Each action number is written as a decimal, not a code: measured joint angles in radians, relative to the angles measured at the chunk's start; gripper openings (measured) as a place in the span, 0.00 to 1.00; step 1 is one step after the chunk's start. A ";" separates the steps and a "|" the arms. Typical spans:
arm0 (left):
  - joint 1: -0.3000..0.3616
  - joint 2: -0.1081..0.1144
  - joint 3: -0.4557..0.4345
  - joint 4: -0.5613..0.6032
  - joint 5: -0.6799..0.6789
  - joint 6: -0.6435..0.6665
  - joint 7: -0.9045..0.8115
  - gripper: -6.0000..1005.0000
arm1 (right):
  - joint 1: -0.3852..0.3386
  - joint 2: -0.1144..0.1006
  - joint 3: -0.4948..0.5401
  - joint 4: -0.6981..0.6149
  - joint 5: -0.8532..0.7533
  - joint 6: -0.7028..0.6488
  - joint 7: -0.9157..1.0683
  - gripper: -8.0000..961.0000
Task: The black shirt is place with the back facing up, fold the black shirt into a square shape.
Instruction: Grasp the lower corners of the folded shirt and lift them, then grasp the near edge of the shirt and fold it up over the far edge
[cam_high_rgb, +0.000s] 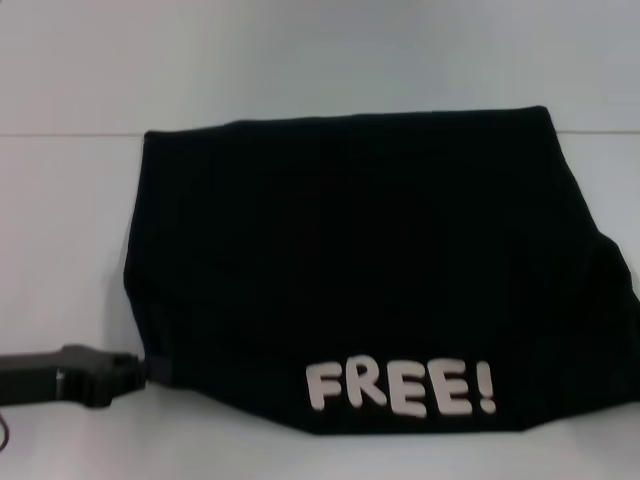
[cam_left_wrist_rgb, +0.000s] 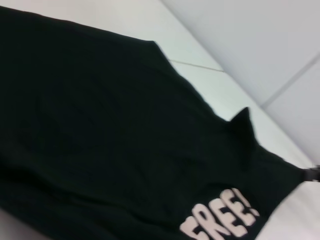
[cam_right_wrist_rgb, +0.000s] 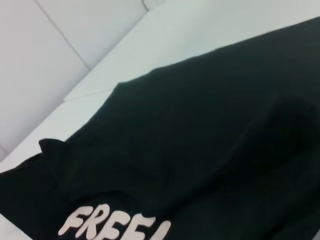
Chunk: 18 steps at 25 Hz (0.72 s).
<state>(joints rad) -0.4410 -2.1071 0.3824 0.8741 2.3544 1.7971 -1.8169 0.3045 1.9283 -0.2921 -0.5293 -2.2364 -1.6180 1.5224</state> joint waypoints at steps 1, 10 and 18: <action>0.007 0.001 -0.012 0.000 0.003 0.025 0.011 0.01 | -0.015 -0.003 0.008 0.000 -0.001 -0.017 -0.014 0.04; 0.056 0.004 -0.090 0.001 0.077 0.198 0.082 0.01 | -0.117 -0.020 0.072 -0.012 -0.005 -0.173 -0.081 0.04; 0.069 -0.002 -0.079 -0.003 0.110 0.238 0.094 0.01 | -0.142 -0.015 0.082 -0.014 -0.049 -0.191 -0.093 0.04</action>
<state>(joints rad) -0.3716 -2.1091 0.3029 0.8708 2.4645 2.0356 -1.7231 0.1629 1.9135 -0.2104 -0.5431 -2.2850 -1.8086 1.4291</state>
